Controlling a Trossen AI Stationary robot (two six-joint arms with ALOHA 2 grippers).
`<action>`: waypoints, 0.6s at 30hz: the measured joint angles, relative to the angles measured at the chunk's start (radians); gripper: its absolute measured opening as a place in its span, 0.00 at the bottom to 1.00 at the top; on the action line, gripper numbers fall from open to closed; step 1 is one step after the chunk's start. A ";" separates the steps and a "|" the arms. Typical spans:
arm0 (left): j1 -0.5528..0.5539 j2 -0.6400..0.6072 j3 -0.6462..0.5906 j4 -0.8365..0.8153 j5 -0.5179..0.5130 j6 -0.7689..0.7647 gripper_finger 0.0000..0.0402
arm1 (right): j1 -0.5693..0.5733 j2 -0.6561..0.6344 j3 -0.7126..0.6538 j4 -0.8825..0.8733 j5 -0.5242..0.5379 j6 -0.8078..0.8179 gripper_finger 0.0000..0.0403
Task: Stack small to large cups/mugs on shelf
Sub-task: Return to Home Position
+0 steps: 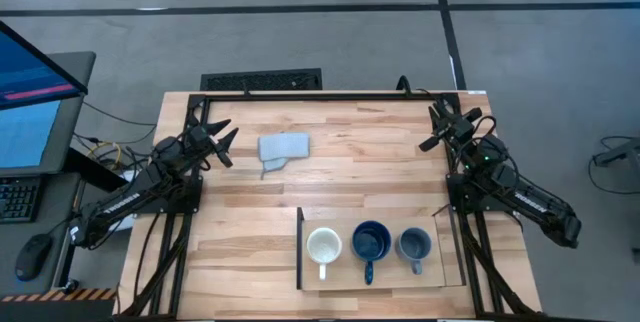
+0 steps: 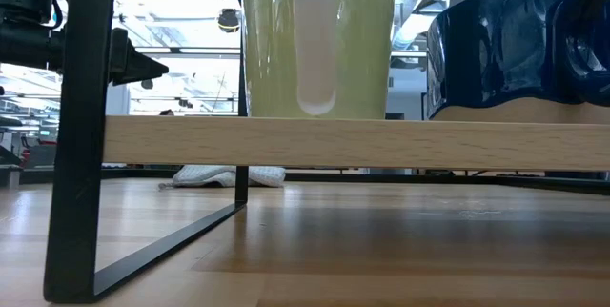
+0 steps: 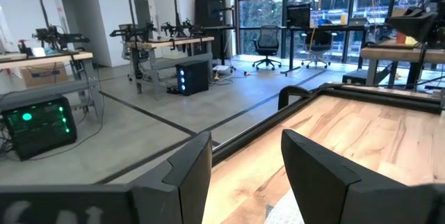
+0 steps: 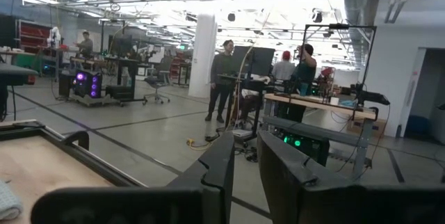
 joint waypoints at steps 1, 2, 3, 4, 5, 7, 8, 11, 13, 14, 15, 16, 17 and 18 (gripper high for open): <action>0.000 0.000 0.000 0.000 0.000 -0.002 0.42 | 0.000 0.000 0.000 0.000 0.000 0.000 0.21; 0.000 0.000 0.000 0.000 0.000 -0.002 0.42 | 0.000 0.000 0.000 0.000 0.000 0.000 0.21; 0.000 0.000 0.000 0.000 0.000 0.002 0.42 | 0.000 0.000 0.000 0.000 0.000 0.000 0.21; 0.000 0.000 0.000 0.000 0.000 0.006 0.42 | 0.000 0.000 0.000 0.000 0.000 0.000 0.21; 0.000 0.000 0.000 0.000 0.000 0.007 0.42 | 0.000 0.000 0.000 0.000 0.000 0.000 0.21; 0.000 0.000 0.000 0.000 0.000 0.001 0.42 | 0.000 0.000 0.000 0.000 0.000 0.000 0.21; 0.000 0.000 0.000 0.000 0.000 0.002 0.42 | 0.000 0.000 0.000 0.000 0.000 0.000 0.21; 0.000 0.000 0.000 0.000 0.000 0.007 0.42 | 0.000 0.000 0.000 0.000 0.000 0.000 0.21; 0.000 0.000 0.000 0.000 0.000 0.004 0.42 | 0.000 0.000 0.000 0.000 0.000 0.000 0.21; 0.000 0.000 0.000 0.000 0.000 0.001 0.42 | 0.000 0.000 0.000 0.000 0.000 0.000 0.21; 0.000 0.000 0.000 0.000 0.000 -0.001 0.42 | 0.000 0.000 0.000 0.000 0.000 0.000 0.21; 0.000 0.000 0.000 0.000 0.000 -0.002 0.42 | 0.000 0.000 0.000 0.000 0.000 0.000 0.21; 0.000 0.000 0.000 0.000 0.000 0.001 0.42 | 0.000 0.000 0.000 0.000 0.000 0.000 0.21; 0.000 0.000 0.000 0.000 0.000 0.006 0.42 | 0.000 0.000 0.000 0.000 0.000 0.000 0.21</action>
